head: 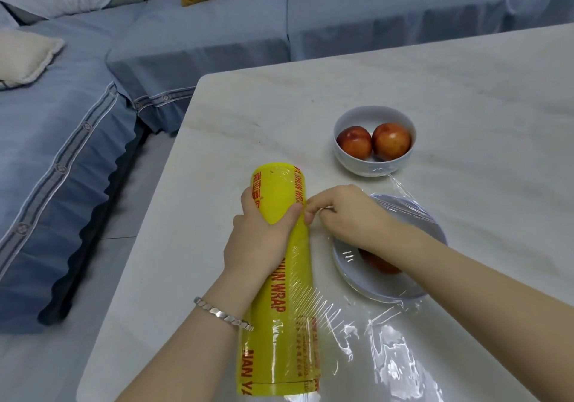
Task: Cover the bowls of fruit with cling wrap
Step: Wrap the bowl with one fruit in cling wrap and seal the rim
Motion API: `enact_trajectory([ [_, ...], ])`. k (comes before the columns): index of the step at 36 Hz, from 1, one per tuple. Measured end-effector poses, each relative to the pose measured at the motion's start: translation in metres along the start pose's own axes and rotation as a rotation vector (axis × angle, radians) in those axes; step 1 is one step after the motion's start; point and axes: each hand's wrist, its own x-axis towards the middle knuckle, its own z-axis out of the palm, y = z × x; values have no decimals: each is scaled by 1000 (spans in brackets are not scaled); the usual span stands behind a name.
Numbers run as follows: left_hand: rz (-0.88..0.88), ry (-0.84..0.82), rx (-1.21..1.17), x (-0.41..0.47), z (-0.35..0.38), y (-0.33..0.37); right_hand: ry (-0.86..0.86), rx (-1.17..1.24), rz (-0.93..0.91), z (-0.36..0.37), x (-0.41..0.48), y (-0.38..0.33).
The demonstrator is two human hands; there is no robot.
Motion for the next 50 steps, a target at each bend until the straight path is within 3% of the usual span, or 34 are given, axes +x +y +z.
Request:
enact_trajectory([
  [5, -6, -5, 14, 1, 0, -1, -21, 49, -104, -7, -14, 0],
  [9, 6, -19, -10, 1, -1, -3, -60, 95, -43, -13, -25, -1],
  [14, 18, -17, -9, -1, -1, -3, -173, -224, -96, -4, -25, -13],
  [28, -5, -11, 36, 0, 1, 1, 67, -380, -252, 27, -23, -5],
  [30, 0, -9, 30, -1, 0, 1, 174, -319, -247, 30, -22, -6],
  [34, 14, -7, 8, -2, 0, -1, 193, -160, -137, 34, -16, 2],
  [37, 14, -12, -43, 0, -2, -4, 110, -133, -78, 27, -19, 2],
  [42, 11, -18, -58, -1, -2, -3, -6, -210, -194, 26, -28, 1],
  [50, 5, -20, -89, 0, -3, -6, -135, -117, -297, 12, -45, -1],
])
